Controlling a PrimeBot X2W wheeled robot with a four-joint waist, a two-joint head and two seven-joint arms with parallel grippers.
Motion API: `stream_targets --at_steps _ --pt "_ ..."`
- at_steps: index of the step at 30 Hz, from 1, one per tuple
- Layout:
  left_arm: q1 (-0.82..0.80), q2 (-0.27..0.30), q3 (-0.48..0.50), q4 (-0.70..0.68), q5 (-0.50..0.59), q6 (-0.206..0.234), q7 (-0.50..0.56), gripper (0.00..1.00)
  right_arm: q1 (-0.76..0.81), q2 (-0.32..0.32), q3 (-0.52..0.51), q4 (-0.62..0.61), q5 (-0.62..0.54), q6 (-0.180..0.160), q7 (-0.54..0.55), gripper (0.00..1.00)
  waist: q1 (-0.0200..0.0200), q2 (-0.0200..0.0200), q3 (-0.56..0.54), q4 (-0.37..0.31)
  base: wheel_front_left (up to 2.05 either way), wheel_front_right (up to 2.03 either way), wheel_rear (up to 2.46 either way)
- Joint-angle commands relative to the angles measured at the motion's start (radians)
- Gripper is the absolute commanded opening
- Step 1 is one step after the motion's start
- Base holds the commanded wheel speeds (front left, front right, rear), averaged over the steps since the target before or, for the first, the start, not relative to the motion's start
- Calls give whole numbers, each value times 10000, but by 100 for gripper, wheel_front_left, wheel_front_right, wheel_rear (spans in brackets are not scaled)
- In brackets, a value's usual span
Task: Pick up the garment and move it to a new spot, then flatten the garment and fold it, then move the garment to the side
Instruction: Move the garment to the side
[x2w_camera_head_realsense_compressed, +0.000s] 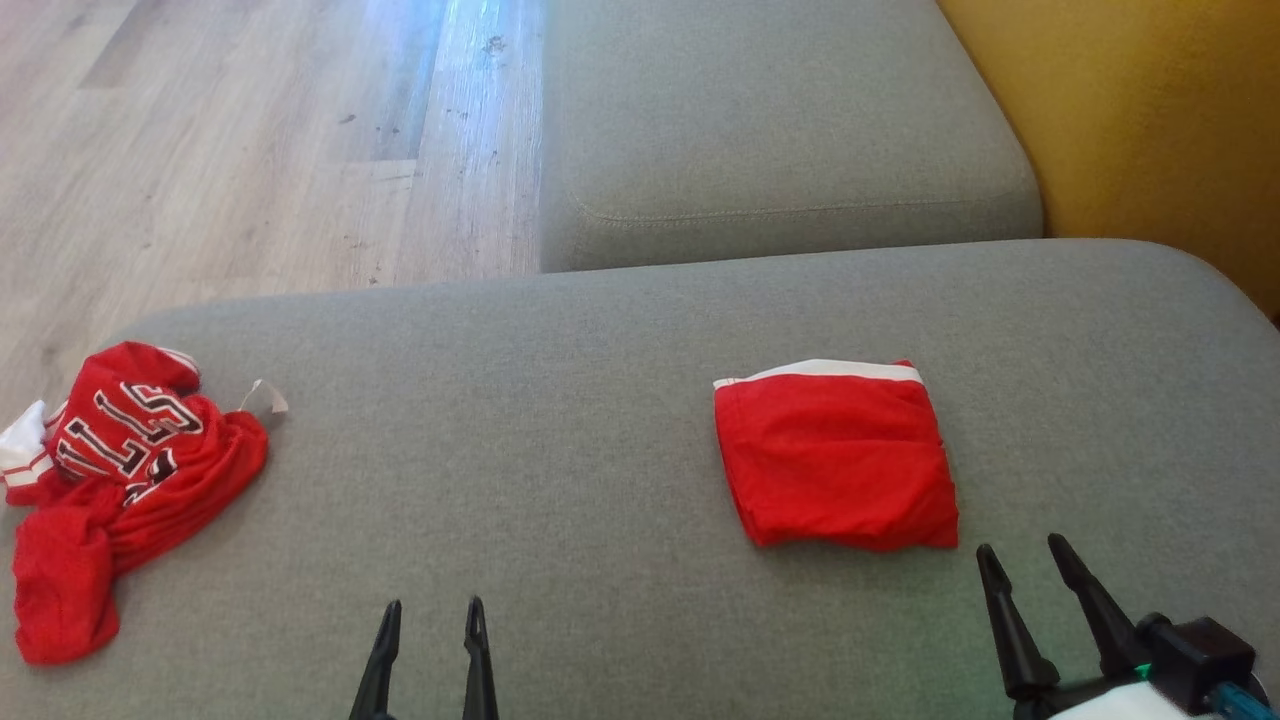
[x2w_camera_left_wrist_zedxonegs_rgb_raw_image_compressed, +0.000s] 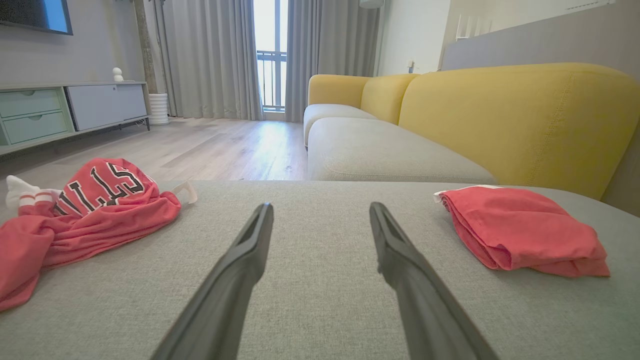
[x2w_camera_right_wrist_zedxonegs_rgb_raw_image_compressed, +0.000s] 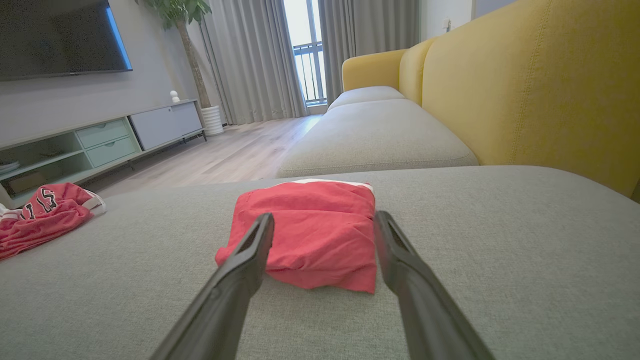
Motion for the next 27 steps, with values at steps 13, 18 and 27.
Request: stream_targets --at_steps 13,18,27 --pt "-425 -45 249 -203 160 54 -67 100 -252 -165 115 -214 -107 -9 -135 100 0 -1 111 21 0 0 0" --pt "-531 -45 186 -264 177 51 -67 100 -332 -159 90 -261 -28 -9 -135 100 0 -1 376 66 0 0 0" --pt "-1024 -45 -140 -294 99 -3 -67 100 -1652 -611 130 148 330 -9 -129 100 0 -1 1690 228 0 0 0"
